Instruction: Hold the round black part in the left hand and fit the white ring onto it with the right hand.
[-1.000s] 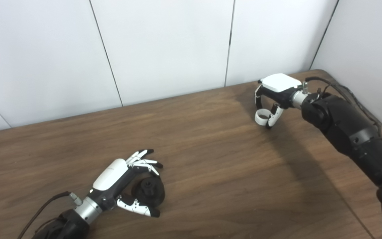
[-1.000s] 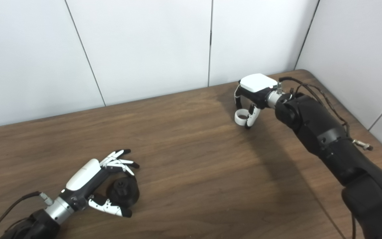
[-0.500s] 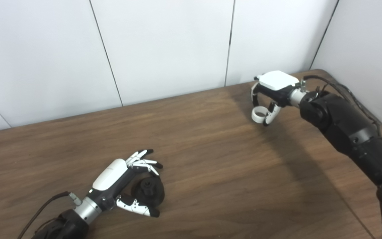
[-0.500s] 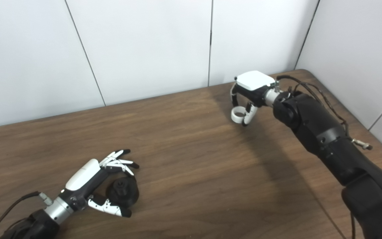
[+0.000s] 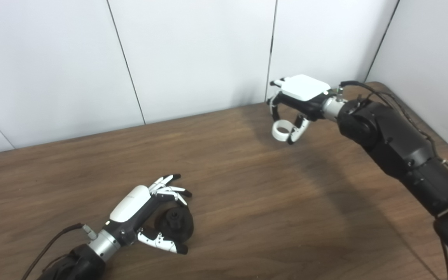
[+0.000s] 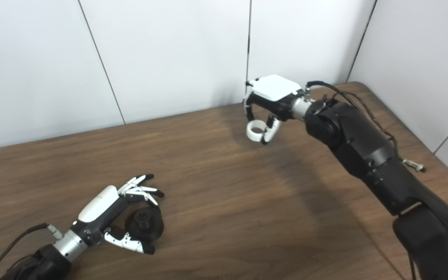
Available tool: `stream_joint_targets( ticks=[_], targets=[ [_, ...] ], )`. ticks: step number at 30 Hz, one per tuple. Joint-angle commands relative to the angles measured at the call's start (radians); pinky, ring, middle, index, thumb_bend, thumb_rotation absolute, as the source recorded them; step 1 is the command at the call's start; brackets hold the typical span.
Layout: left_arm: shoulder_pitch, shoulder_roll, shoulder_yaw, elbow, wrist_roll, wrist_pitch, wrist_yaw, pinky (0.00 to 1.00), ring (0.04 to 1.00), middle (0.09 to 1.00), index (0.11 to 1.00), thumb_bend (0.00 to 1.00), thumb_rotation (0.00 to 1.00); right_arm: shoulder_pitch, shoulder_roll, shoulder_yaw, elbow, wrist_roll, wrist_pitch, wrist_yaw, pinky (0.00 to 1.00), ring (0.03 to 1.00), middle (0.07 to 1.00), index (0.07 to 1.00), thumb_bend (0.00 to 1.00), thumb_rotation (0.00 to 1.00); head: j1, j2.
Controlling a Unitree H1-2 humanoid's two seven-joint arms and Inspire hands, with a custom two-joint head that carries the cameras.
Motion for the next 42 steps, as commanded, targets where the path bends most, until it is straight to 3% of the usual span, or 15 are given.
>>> stream_joint_targets(
  ticks=[1, 9, 16, 21, 42],
  targets=[
    [0.019, 0.021, -0.015, 0.054, 0.043, 0.016, -0.047, 1.0, 0.977, 0.766, 0.481, 0.52, 0.06, -0.062, -0.007, -0.019, -0.055, 0.017, -0.025, -0.004, 1.0, 0.987, 0.797, 0.481, 0.53, 0.14, 0.005, 0.003],
    [0.015, 0.009, -0.024, 0.056, 0.043, 0.016, -0.037, 1.0, 0.973, 0.76, 0.48, 0.52, 0.06, -0.043, 0.057, -0.01, -0.218, 0.082, -0.068, 0.044, 1.0, 0.993, 0.789, 0.48, 0.53, 0.13, 0.047, 0.015],
    [0.018, -0.003, -0.026, 0.046, 0.056, 0.016, -0.035, 1.0, 0.973, 0.757, 0.48, 0.52, 0.06, -0.037, 0.132, 0.013, -0.297, 0.126, -0.117, 0.069, 1.0, 0.992, 0.78, 0.48, 0.53, 0.14, 0.085, 0.025],
    [0.024, -0.008, -0.014, 0.024, 0.064, 0.017, -0.053, 1.0, 0.98, 0.762, 0.48, 0.52, 0.06, -0.041, 0.188, 0.032, -0.349, 0.142, -0.11, 0.11, 1.0, 1.0, 0.786, 0.48, 0.53, 0.14, 0.097, 0.029],
    [0.039, -0.048, 0.032, -0.016, 0.091, 0.023, -0.096, 1.0, 0.977, 0.758, 0.479, 0.52, 0.06, 0.023, 0.315, 0.074, -0.415, 0.178, -0.129, 0.166, 1.0, 0.996, 0.783, 0.48, 0.52, 0.14, 0.212, 0.049]
  ],
)
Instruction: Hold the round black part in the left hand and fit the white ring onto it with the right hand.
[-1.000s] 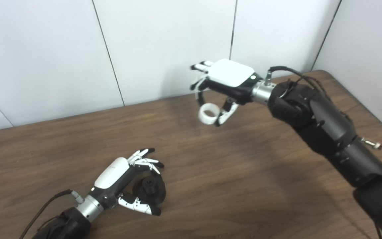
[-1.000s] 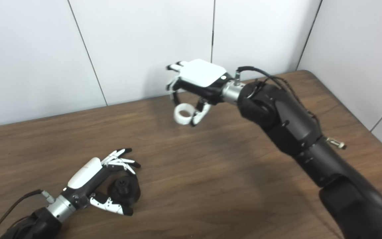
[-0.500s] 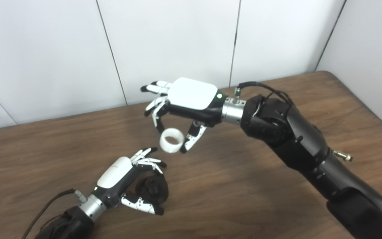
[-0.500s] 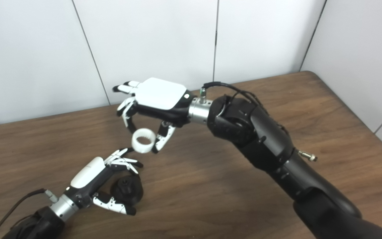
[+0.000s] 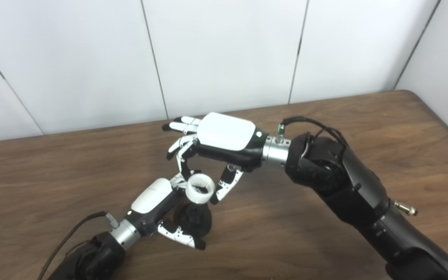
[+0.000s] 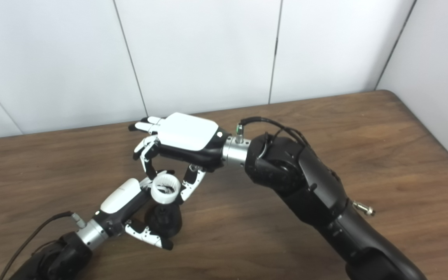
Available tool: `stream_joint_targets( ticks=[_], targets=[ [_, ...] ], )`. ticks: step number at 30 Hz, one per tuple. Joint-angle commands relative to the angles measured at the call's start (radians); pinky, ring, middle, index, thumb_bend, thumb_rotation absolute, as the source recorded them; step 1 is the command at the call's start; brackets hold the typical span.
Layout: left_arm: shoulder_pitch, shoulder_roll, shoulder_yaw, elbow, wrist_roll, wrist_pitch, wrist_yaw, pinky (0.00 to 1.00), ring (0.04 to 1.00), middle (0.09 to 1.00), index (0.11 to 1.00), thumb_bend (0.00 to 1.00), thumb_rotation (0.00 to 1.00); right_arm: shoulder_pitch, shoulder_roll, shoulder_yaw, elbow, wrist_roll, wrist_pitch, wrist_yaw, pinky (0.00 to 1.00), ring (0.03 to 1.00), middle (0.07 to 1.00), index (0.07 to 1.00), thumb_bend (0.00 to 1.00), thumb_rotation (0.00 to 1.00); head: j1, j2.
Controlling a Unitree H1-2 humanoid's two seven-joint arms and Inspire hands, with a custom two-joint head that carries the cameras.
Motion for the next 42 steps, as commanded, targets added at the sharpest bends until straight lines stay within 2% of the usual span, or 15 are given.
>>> stream_joint_targets(
  ticks=[1, 13, 21, 35, 42],
  targets=[
    [0.025, -0.008, -0.016, 0.001, 0.043, 0.021, -0.066, 1.0, 0.98, 0.761, 0.479, 0.52, 0.06, -0.033, 0.005, -0.006, -0.034, 0.015, -0.025, -0.012, 1.0, 0.998, 0.784, 0.48, 0.52, 0.14, 0.002, -0.001],
    [0.04, -0.028, 0.017, -0.056, 0.061, 0.059, -0.13, 1.0, 0.966, 0.769, 0.481, 0.52, 0.06, -0.003, 0.017, -0.001, -0.009, 0.029, -0.064, -0.025, 1.0, 0.987, 0.779, 0.48, 0.52, 0.14, 0.038, 0.019],
    [0.043, -0.038, 0.03, -0.071, 0.074, 0.05, -0.136, 1.0, 0.965, 0.766, 0.48, 0.52, 0.06, 0.014, -0.002, 0.0, -0.009, 0.041, -0.067, -0.004, 1.0, 0.998, 0.784, 0.481, 0.52, 0.13, 0.053, 0.033],
    [0.047, -0.042, 0.052, -0.072, 0.071, 0.033, -0.145, 1.0, 0.979, 0.766, 0.48, 0.52, 0.06, 0.04, -0.045, -0.01, -0.003, 0.051, -0.075, -0.001, 1.0, 1.0, 0.791, 0.48, 0.52, 0.14, 0.049, 0.033],
    [0.05, -0.036, 0.055, -0.079, 0.072, 0.03, -0.15, 1.0, 0.979, 0.763, 0.479, 0.52, 0.06, 0.048, -0.048, -0.01, 0.001, 0.047, -0.078, -0.008, 1.0, 1.0, 0.793, 0.481, 0.52, 0.14, 0.049, 0.034]
  ],
)
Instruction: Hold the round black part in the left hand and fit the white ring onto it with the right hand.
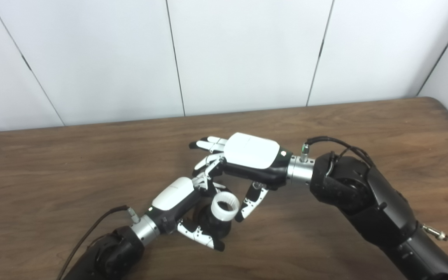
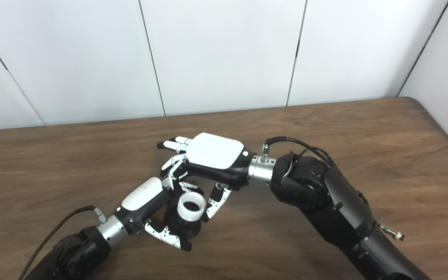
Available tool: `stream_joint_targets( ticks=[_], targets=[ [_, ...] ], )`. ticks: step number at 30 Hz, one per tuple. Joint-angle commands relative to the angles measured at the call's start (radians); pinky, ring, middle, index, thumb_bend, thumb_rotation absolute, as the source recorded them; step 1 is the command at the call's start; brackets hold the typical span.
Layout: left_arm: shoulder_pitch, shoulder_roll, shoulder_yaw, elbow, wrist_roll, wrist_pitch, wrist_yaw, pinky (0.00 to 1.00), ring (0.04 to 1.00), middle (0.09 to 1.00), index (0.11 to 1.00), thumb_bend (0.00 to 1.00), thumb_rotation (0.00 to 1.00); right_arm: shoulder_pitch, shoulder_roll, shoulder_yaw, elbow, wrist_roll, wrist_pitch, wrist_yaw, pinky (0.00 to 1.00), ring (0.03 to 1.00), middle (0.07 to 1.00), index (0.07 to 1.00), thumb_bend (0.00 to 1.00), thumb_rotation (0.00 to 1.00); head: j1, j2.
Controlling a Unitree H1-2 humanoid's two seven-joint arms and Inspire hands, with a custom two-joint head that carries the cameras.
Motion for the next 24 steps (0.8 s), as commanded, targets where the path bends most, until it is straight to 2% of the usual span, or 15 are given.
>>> stream_joint_targets(
  ticks=[1, 24],
  targets=[
    [0.011, 0.011, -0.013, -0.009, 0.034, -0.003, -0.053, 1.0, 0.979, 0.763, 0.479, 0.52, 0.06, -0.029, -0.002, -0.019, -0.013, 0.01, -0.015, -0.018, 1.0, 1.0, 0.793, 0.481, 0.52, 0.14, 0.0, 0.001],
    [0.022, -0.003, -0.001, -0.036, 0.021, -0.007, -0.079, 1.0, 0.996, 0.769, 0.48, 0.52, 0.06, -0.048, 0.031, -0.012, 0.029, -0.038, -0.031, -0.032, 1.0, 1.0, 0.798, 0.481, 0.53, 0.14, 0.008, 0.006]
  ],
)
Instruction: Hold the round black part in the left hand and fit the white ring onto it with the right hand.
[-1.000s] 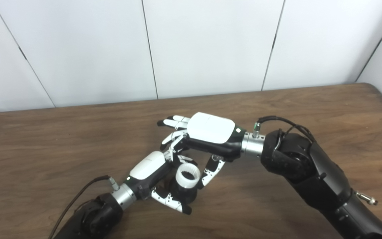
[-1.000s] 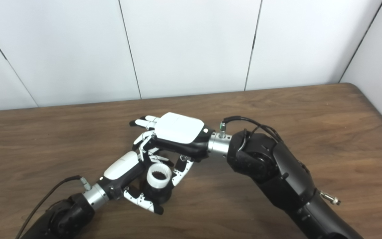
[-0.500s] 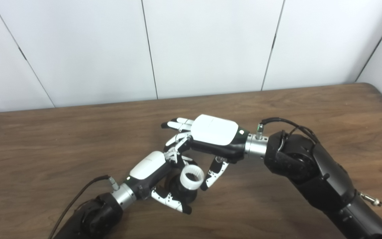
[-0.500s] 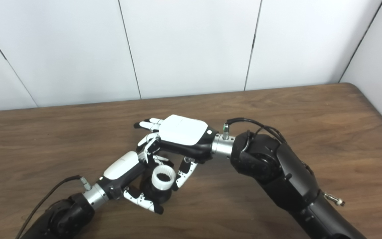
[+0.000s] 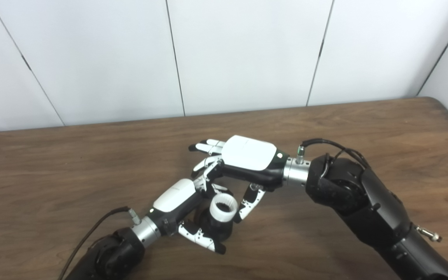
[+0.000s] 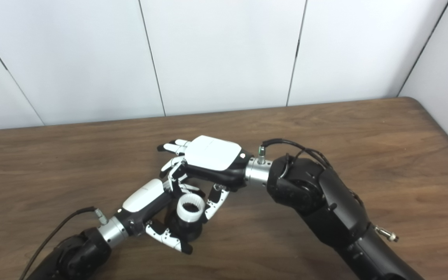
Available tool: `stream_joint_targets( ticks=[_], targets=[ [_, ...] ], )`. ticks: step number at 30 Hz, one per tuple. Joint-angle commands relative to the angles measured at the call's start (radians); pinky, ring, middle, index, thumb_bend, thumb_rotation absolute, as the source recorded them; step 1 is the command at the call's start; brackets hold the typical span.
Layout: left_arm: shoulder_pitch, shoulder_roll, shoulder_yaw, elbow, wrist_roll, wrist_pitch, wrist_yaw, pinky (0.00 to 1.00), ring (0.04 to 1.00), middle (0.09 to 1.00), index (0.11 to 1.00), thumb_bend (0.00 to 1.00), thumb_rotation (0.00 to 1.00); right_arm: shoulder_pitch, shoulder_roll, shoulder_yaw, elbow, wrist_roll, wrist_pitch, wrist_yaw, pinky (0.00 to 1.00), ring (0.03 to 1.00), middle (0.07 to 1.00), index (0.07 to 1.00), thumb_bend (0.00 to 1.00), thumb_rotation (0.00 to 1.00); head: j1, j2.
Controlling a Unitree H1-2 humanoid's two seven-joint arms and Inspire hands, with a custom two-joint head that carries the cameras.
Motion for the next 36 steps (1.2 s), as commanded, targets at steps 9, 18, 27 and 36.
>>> stream_joint_targets(
  ticks=[9, 18, 27, 36],
  targets=[
    [0.007, -0.002, -0.015, -0.016, 0.032, 0.006, -0.053, 1.0, 0.968, 0.772, 0.48, 0.52, 0.06, -0.05, 0.019, -0.007, 0.006, -0.008, -0.041, -0.031, 1.0, 1.0, 0.797, 0.482, 0.52, 0.14, 0.004, 0.005],
    [0.003, -0.005, -0.011, -0.027, 0.054, 0.025, -0.056, 1.0, 0.978, 0.776, 0.48, 0.52, 0.06, -0.035, 0.018, 0.006, 0.002, 0.006, -0.044, -0.023, 1.0, 1.0, 0.797, 0.481, 0.52, 0.14, 0.008, 0.012],
    [0.007, -0.005, 0.005, -0.031, 0.049, 0.029, -0.06, 1.0, 0.98, 0.772, 0.48, 0.52, 0.06, -0.015, 0.006, 0.01, -0.019, 0.015, -0.043, -0.012, 1.0, 1.0, 0.796, 0.48, 0.52, 0.14, 0.004, 0.021],
    [0.011, -0.007, 0.014, -0.041, 0.046, 0.02, -0.063, 1.0, 0.973, 0.761, 0.479, 0.52, 0.06, -0.005, -0.006, 0.014, -0.03, 0.021, -0.037, -0.001, 1.0, 0.999, 0.792, 0.481, 0.52, 0.14, 0.005, 0.023]
  ],
)
